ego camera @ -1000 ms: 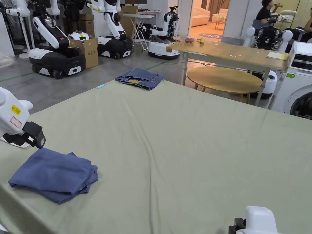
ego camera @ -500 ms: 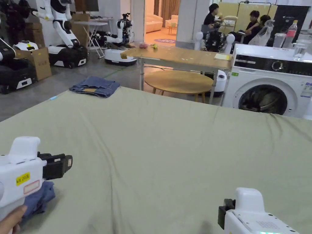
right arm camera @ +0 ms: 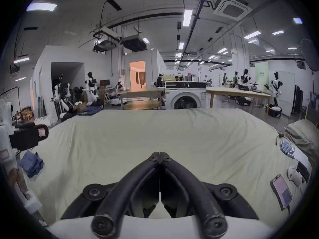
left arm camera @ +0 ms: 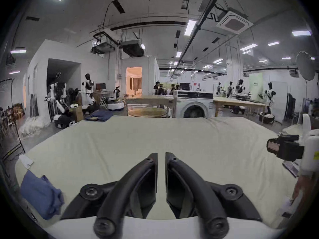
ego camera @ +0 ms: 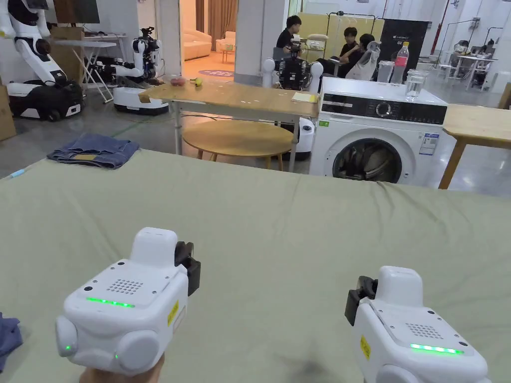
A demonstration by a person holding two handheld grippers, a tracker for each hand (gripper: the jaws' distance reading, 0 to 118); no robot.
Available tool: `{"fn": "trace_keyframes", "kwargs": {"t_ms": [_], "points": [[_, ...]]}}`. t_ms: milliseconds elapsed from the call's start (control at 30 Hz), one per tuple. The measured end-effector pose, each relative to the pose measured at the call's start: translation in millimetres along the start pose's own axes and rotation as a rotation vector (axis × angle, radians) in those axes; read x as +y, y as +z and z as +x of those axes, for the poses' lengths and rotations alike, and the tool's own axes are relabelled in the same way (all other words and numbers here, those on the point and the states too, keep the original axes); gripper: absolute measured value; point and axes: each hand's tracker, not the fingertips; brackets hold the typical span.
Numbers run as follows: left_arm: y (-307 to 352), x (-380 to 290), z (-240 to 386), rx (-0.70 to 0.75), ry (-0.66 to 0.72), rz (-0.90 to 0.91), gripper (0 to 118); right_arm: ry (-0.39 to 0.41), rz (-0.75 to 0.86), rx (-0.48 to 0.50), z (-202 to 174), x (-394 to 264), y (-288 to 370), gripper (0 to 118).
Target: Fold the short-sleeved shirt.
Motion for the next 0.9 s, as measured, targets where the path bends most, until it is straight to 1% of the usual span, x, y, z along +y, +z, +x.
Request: {"fn": "trace_keyframes", "kwargs": {"t_ms": [67,233,433,533,900], "points": [[-2,-1,14,-0.004,0.010,0.021,0,-0.011,0.025,-0.006,1,0,2,0],[-2,-10,24,0.019,0.031,0.048,0,-0.019,0.067,-0.022,1,-3,8,0],[5,-18,17,0.039,0.022,0.074,0,0.015,0.101,-0.039,0,-7,13,0],[9,-19,15,0.041,0.034,0.097,0,0.017,0.115,-0.040,0,-7,15,0],[7,-19,20,0.037,0.020,0.093,0,-0.013,0.134,-0.050,4,-9,21,0]]}}
